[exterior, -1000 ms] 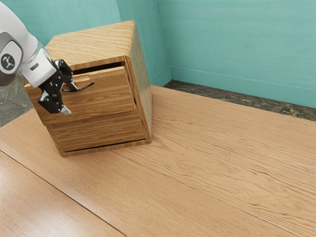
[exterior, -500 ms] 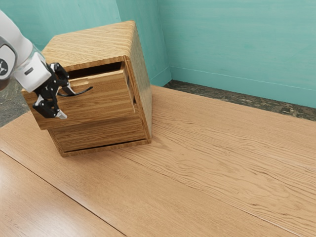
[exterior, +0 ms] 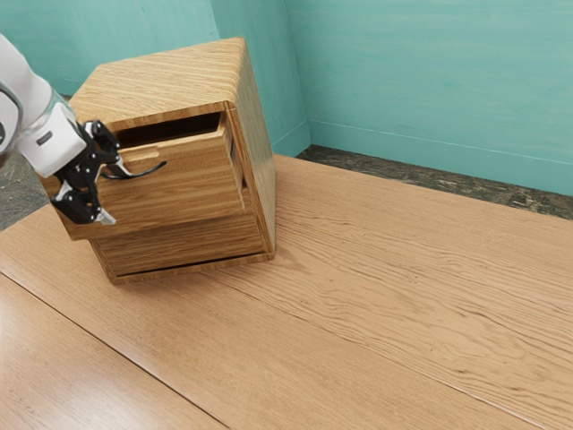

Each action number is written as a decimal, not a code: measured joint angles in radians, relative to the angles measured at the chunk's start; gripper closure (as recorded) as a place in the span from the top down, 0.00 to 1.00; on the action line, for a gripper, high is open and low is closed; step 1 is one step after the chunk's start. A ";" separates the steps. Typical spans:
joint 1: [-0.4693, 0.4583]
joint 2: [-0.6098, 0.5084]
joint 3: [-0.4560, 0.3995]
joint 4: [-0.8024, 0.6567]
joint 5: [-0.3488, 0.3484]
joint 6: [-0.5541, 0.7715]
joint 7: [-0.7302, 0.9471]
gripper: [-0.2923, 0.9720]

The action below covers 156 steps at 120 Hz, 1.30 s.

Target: Pull the drawer handle with one arm to open the drawer

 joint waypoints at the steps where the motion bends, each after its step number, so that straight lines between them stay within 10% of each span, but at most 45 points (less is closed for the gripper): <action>1: 0.000 -0.002 0.000 -0.002 0.000 0.001 0.000 0.66; 156: -0.020 -0.128 0.000 -0.136 0.000 0.026 -0.023 0.64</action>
